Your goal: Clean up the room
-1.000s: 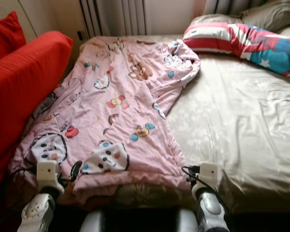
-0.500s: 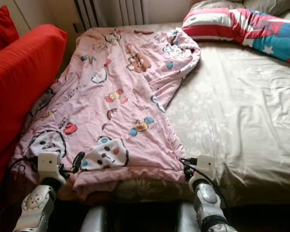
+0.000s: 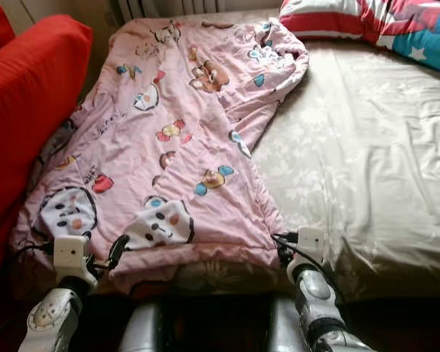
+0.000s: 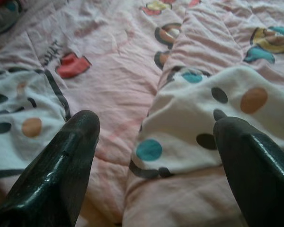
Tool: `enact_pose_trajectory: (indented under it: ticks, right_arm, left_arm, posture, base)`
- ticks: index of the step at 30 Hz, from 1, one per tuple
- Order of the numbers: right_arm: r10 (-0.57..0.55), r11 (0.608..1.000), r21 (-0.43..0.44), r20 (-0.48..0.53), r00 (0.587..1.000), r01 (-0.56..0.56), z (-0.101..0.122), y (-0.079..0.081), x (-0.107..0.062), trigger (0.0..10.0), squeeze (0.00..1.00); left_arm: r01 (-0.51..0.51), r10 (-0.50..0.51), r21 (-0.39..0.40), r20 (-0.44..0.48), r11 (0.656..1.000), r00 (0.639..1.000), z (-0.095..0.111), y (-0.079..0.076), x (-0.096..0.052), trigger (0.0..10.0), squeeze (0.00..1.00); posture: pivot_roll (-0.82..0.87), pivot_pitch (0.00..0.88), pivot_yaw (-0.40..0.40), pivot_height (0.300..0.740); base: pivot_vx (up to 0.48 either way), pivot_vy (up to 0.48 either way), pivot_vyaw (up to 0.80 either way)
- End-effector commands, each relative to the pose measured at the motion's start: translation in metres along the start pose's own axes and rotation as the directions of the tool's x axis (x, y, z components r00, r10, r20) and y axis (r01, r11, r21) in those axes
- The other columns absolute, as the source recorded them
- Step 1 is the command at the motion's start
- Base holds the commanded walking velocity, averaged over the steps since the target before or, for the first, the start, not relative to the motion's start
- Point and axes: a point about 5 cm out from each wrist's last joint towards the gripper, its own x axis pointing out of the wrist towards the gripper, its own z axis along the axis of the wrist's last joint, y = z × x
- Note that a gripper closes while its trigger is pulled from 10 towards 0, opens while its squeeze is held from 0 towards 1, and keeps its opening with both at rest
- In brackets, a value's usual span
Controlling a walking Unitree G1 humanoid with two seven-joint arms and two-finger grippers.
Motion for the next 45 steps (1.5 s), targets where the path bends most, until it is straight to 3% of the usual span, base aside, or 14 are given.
enact_pose_trajectory:
  ticks: [1,12,21,22,23,24,36,45]
  right_arm:
    - [0.027,1.000,0.000,-0.038,0.999,-0.027,-0.008,0.004,-0.001,10.0,0.00]
    - [0.049,0.999,0.013,-0.050,0.998,-0.049,-0.007,0.012,0.000,10.0,0.00]
    - [0.063,0.998,-0.001,-0.099,0.993,-0.064,-0.020,0.015,-0.004,9.6,0.00]
    - [0.065,0.998,0.006,-0.103,0.993,-0.065,-0.022,0.015,-0.005,5.7,0.00]
    - [0.067,0.998,0.006,-0.108,0.992,-0.067,-0.023,0.015,-0.005,0.5,0.00]
    - [0.071,0.997,0.012,-0.108,0.992,-0.070,-0.024,0.016,-0.006,0.0,0.00]
    - [0.087,0.996,0.022,-0.104,0.991,-0.085,-0.023,0.022,-0.004,0.0,0.00]
    - [0.058,0.998,0.033,-0.080,0.995,-0.055,-0.019,0.019,-0.003,0.0,0.00]
  left_arm:
    - [-0.011,0.011,-0.006,-0.009,1.000,1.000,0.001,0.002,-0.005,10.0,0.00]
    - [-0.002,0.002,-0.011,0.007,1.000,1.000,0.011,-0.004,-0.007,10.0,0.00]
    - [0.003,-0.003,-0.013,-0.012,1.000,1.000,0.011,-0.005,-0.011,10.0,0.00]
    - [0.002,-0.003,-0.014,-0.014,1.000,1.000,0.011,-0.005,-0.012,10.0,0.00]
    - [0.002,-0.002,-0.014,-0.015,1.000,1.000,0.011,-0.005,-0.012,10.0,0.00]
    - [0.002,-0.002,-0.014,-0.017,1.000,1.000,0.011,-0.005,-0.013,10.0,0.00]
    - [0.002,-0.003,-0.015,-0.033,1.000,0.999,0.010,-0.006,-0.008,10.0,0.00]
    - [-0.006,0.006,-0.003,-0.056,1.000,0.998,0.003,-0.003,-0.009,10.0,0.00]
  posture:
    - [0.12,0.250,0.084,0.593]
    - [0.12,0.272,0.087,0.593]
    - [0.13,0.270,0.088,0.593]
    - [0.13,0.269,0.089,0.593]
    - [0.13,0.269,0.089,0.593]
    - [0.13,0.267,0.090,0.593]
    - [0.13,0.241,0.090,0.593]
    - [0.13,0.209,0.090,0.593]
  base:
    - [0.000,0.000,0.00]
    - [0.000,0.000,0.00]
    - [0.000,0.000,0.00]
    - [0.000,0.000,0.00]
    - [0.000,0.000,0.00]
    - [0.000,0.000,0.00]
    - [0.000,0.000,0.00]
    - [0.000,0.000,0.00]
